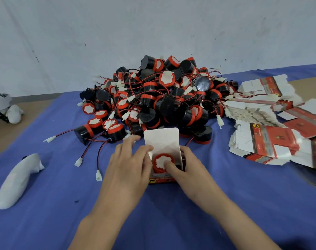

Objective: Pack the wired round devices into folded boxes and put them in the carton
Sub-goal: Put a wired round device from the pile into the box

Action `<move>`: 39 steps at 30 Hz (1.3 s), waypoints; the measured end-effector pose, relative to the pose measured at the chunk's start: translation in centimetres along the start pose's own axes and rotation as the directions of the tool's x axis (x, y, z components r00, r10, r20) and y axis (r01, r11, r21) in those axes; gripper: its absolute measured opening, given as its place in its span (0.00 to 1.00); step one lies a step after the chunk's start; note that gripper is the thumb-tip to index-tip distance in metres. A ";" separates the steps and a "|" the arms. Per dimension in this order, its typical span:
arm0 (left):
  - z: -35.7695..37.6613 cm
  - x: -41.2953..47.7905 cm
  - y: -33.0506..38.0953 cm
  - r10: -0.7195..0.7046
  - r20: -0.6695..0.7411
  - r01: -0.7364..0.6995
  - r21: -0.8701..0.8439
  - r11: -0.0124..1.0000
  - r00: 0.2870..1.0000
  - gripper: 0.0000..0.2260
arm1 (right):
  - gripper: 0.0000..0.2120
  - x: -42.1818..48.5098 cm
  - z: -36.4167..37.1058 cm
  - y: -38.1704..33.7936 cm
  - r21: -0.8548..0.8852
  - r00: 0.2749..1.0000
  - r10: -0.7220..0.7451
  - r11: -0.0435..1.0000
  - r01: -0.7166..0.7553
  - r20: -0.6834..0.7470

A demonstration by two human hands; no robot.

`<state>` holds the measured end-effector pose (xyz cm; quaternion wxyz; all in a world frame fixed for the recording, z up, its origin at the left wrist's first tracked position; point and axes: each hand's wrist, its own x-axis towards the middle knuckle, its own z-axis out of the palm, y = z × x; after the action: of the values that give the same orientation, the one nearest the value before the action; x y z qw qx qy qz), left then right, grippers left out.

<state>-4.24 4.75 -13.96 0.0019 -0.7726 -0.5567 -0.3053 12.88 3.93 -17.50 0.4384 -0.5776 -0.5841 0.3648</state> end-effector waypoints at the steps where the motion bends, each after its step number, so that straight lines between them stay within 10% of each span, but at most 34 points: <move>1: -0.1 0.0 0.0 0.003 0.012 -0.003 0.004 1.000 1.000 0.13 | 0.15 0.0 0.0 0.0 -0.002 1.000 0.000 1.000 0.000 -0.001; 39: -0.7 1.6 1.3 -0.058 0.173 -0.002 0.329 0.944 0.983 0.15 | 0.18 -0.1 0.1 -0.1 -0.063 1.000 -0.009 0.998 0.008 -0.007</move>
<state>-3.15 5.39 -12.16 0.0753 -0.7779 -0.6086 -0.1374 12.74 3.86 -17.49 0.4235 -0.5900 -0.5961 0.3424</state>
